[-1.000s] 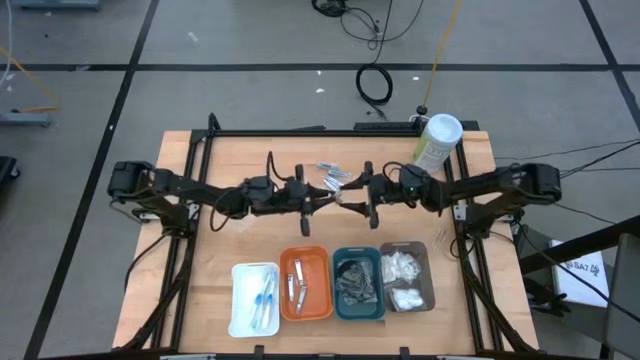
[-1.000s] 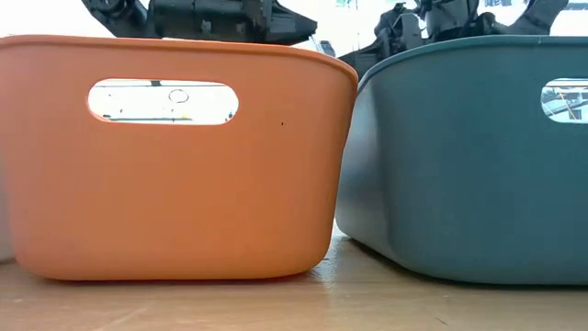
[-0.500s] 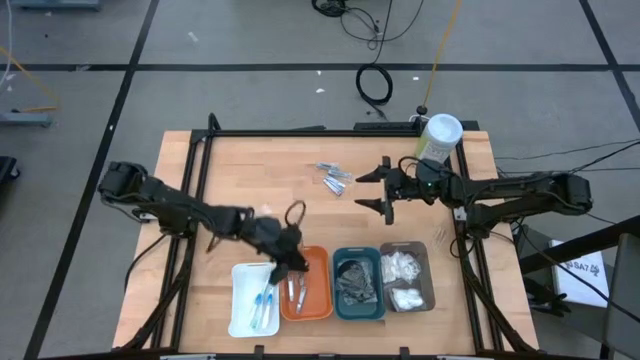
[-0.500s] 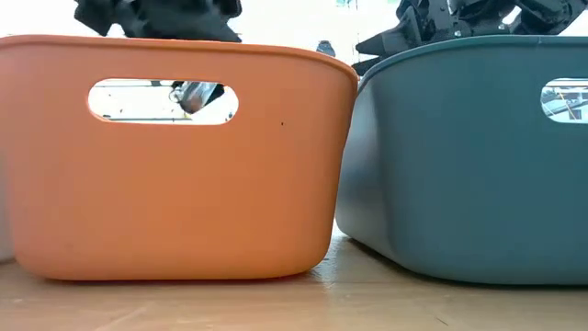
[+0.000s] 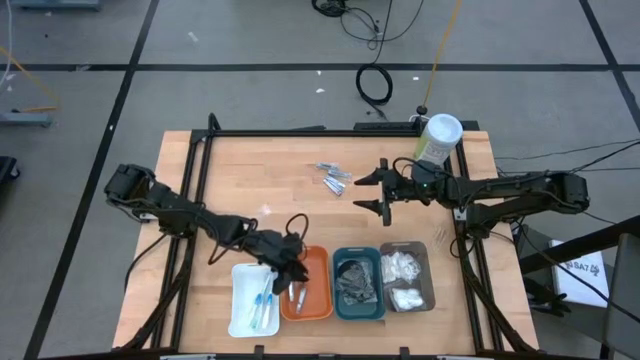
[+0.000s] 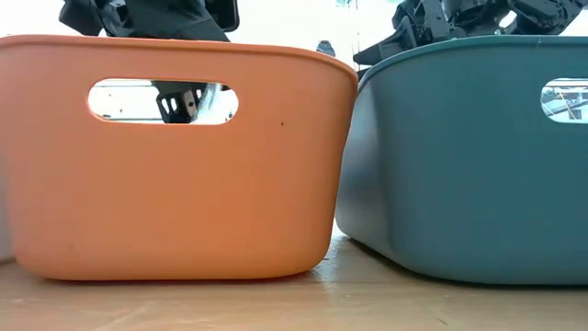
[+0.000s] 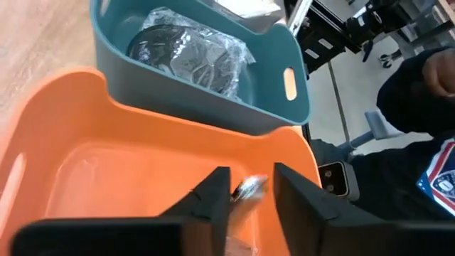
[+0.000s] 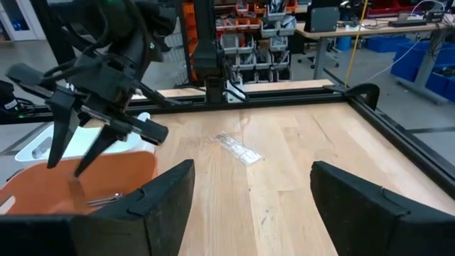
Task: Pick & Place Travel size toiletries
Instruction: Put the silver nail cutter into the orange bin
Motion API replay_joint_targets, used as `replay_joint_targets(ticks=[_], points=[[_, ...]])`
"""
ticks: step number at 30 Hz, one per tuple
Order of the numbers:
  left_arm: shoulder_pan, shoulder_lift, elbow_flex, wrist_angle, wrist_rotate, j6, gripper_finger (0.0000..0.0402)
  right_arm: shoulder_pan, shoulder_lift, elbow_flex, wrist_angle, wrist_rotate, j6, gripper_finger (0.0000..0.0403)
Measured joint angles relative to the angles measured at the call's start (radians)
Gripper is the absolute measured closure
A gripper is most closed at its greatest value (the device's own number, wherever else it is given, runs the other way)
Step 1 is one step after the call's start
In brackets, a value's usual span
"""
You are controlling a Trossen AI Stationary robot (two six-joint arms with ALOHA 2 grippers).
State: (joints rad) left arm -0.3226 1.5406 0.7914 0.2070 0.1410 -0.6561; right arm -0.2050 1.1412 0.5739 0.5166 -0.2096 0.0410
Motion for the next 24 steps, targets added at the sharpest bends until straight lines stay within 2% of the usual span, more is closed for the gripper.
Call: replay_joint_targets(ticks=[4,8,13,16,19,24], points=[[0.012,0.0,0.0,-0.012,0.009,-0.001,0.0239,0.0,0.0,0.0,0.002,0.0,-0.004,0.0134],[0.039,0.0,0.0,-0.018,0.032,0.085,0.0193,0.0,-0.001,0.0,0.003,0.007,-0.018,0.0134],[0.122,-0.049,0.0,-0.033,0.121,0.125,0.0161,0.004,0.047,0.001,0.041,0.138,-0.016,0.014],[0.176,-0.113,0.0,-0.082,0.137,0.19,0.0154,-0.001,0.121,0.045,0.001,0.181,-0.003,0.0145],[0.222,-0.183,0.001,-0.128,0.114,0.316,0.0155,-0.015,0.231,0.136,-0.111,0.186,0.039,0.015],[0.289,-0.295,0.001,-0.178,-0.016,0.515,0.0156,-0.039,0.467,0.327,-0.349,0.187,0.02,0.0158]])
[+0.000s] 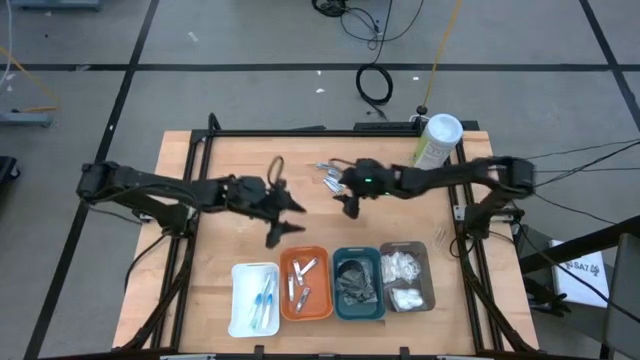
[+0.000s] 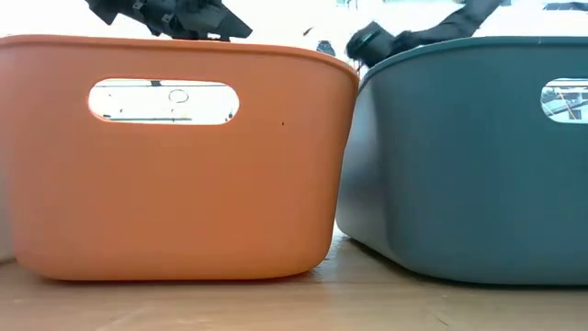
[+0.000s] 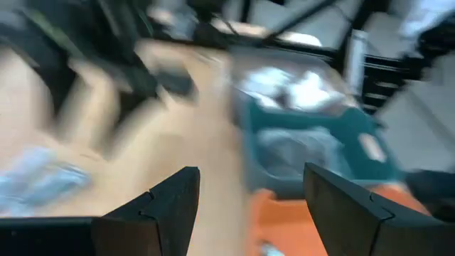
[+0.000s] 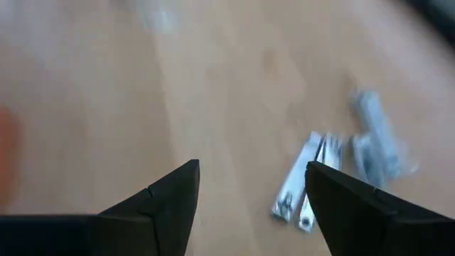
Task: Pick & Place Travel size toiletries
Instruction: Put the silver nail cutter into the orange bin
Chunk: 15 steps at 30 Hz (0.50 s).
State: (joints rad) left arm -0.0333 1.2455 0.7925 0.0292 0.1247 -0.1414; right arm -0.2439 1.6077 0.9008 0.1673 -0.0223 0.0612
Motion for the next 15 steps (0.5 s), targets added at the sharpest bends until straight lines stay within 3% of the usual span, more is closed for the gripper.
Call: replay_joint_targets(ticks=[4,7,15], points=[[0.036,-0.058,0.0,0.001,-0.095,0.1,0.0154,-0.034,0.179,0.146,-0.18,0.0,-0.041,0.0168],[0.064,-0.071,0.0,-0.002,-0.129,0.133,0.0155,-0.054,0.279,0.21,-0.221,0.001,-0.05,0.0177],[0.121,-0.036,0.0,-0.063,-0.137,0.128,0.0151,-0.077,0.366,0.26,-0.212,0.0,-0.08,0.0203]])
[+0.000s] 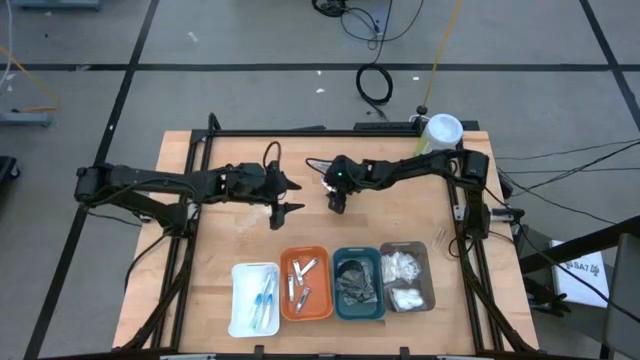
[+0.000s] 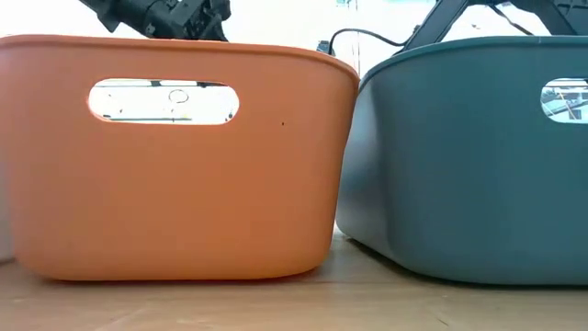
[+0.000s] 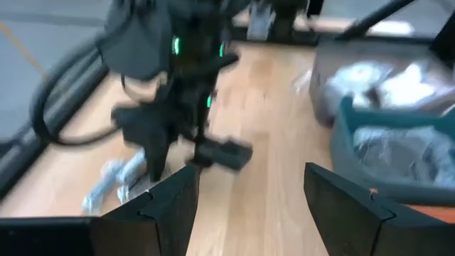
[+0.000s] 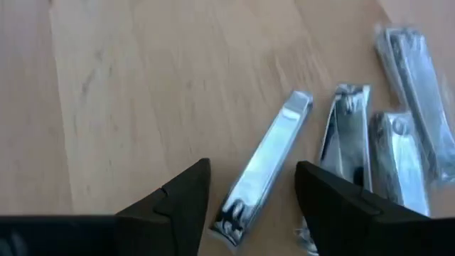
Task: Pick & Place Travel size toiletries
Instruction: Put the silver nail cutter into the orange bin
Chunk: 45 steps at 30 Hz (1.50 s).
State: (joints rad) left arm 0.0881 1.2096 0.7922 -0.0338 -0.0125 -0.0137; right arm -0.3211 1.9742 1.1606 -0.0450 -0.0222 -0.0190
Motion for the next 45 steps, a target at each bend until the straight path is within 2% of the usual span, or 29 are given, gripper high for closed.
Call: replay_joint_targets(ticks=[7,16,23,30,34,38,42,45], points=[[0.007,0.056,-0.001,0.006,-0.004,-0.016,0.0151,-0.001,-0.001,0.001,-0.07,-0.002,-0.022,0.0249],[0.006,0.088,-0.001,0.023,-0.049,-0.057,0.0151,0.002,-0.001,-0.004,-0.103,-0.005,-0.063,0.0361],[0.006,0.098,-0.001,0.044,-0.05,-0.045,0.0151,0.002,-0.052,-0.009,-0.116,-0.043,-0.094,0.0361],[0.006,0.098,-0.001,0.044,-0.05,-0.044,0.0151,0.021,-0.231,-0.043,-0.099,-0.086,-0.109,0.0361],[0.006,0.098,-0.001,0.048,-0.05,-0.044,0.0151,0.037,-0.354,-0.142,-0.021,-0.087,-0.102,0.0361],[0.006,0.098,-0.001,0.08,-0.05,-0.043,0.0151,0.052,-0.486,-0.298,0.174,-0.087,-0.065,0.0361],[0.006,0.103,-0.001,0.151,-0.05,-0.039,0.0151,0.066,-0.583,-0.491,0.47,-0.094,-0.028,0.0361],[0.006,0.117,-0.001,0.211,-0.051,-0.005,0.0151,0.076,-0.628,-0.605,0.727,-0.14,-0.01,0.0361]])
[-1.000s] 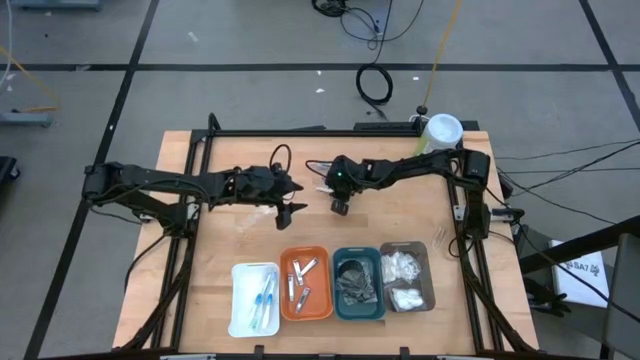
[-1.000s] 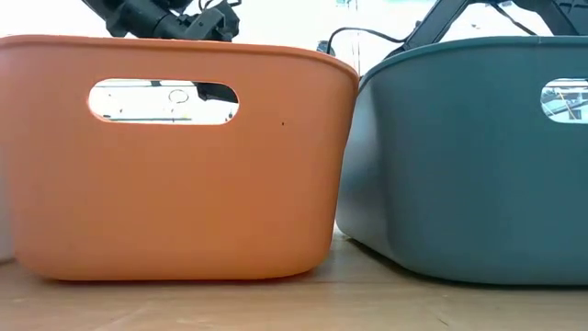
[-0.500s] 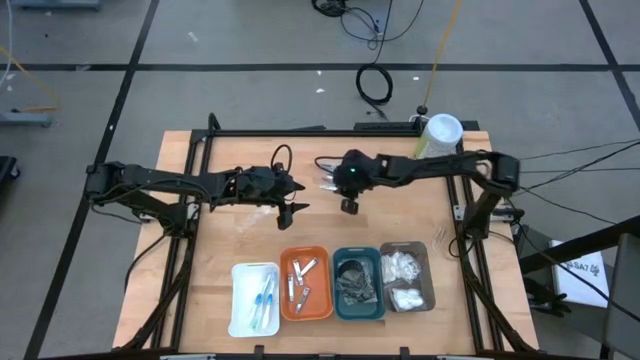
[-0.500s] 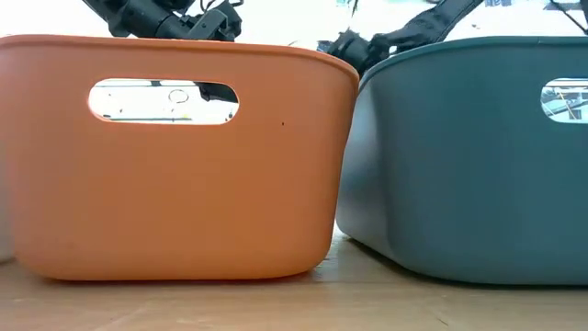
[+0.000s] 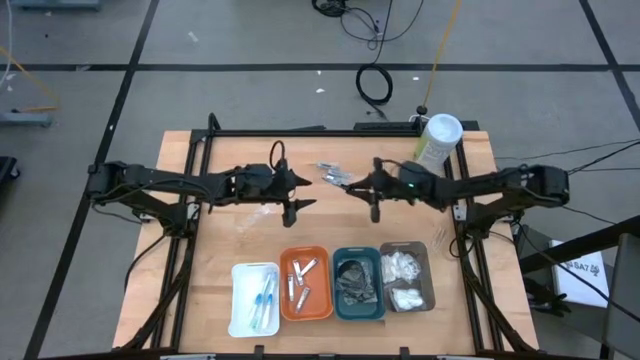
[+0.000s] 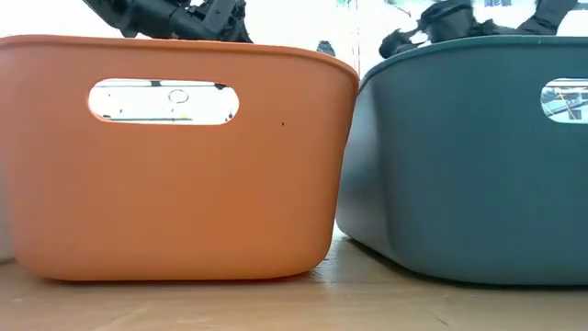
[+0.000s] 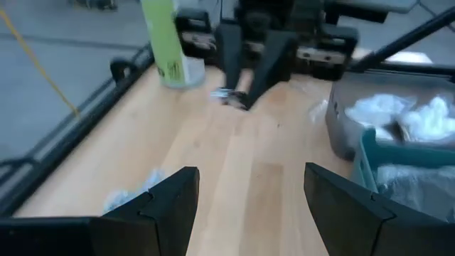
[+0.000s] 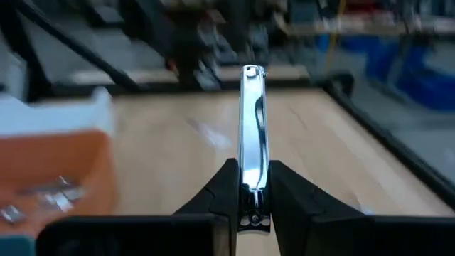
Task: Pick & Place Travel size toiletries
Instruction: Put the silver nail cutter into the orange bin
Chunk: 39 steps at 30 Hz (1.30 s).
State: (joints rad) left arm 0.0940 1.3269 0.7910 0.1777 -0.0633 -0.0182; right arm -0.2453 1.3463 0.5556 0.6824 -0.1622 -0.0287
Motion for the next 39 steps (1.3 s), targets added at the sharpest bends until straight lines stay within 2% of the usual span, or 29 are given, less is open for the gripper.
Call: replay_joint_targets(ticks=[3,8,17,22,30,32,35,39], points=[[0.0,0.041,0.001,0.087,0.0,0.024,0.0151,0.013,-0.015,-0.069,0.178,-0.033,0.017,0.0361],[0.0,0.147,0.0,0.27,0.012,0.043,0.0151,0.024,-0.019,-0.111,0.355,-0.106,0.049,0.0361],[-0.015,0.302,0.0,0.65,0.115,0.04,0.0151,0.025,-0.018,-0.112,0.383,-0.154,0.054,0.0361],[-0.027,0.351,0.002,0.817,0.115,0.082,0.0151,0.025,-0.018,-0.112,0.383,-0.155,0.046,0.0361],[-0.029,0.363,0.002,0.843,0.112,0.089,0.0151,0.025,-0.018,-0.112,0.383,-0.157,0.047,0.0361],[-0.029,0.363,0.004,0.848,0.084,0.086,0.0151,0.025,-0.018,-0.112,0.383,-0.157,0.05,0.0361],[-0.028,0.362,0.03,0.82,0.035,0.084,0.0151,0.025,-0.018,-0.112,0.384,-0.158,0.051,0.0361],[-0.028,0.362,0.076,0.769,0.047,0.089,0.0151,0.025,-0.018,-0.112,0.388,-0.158,0.055,0.0361]])
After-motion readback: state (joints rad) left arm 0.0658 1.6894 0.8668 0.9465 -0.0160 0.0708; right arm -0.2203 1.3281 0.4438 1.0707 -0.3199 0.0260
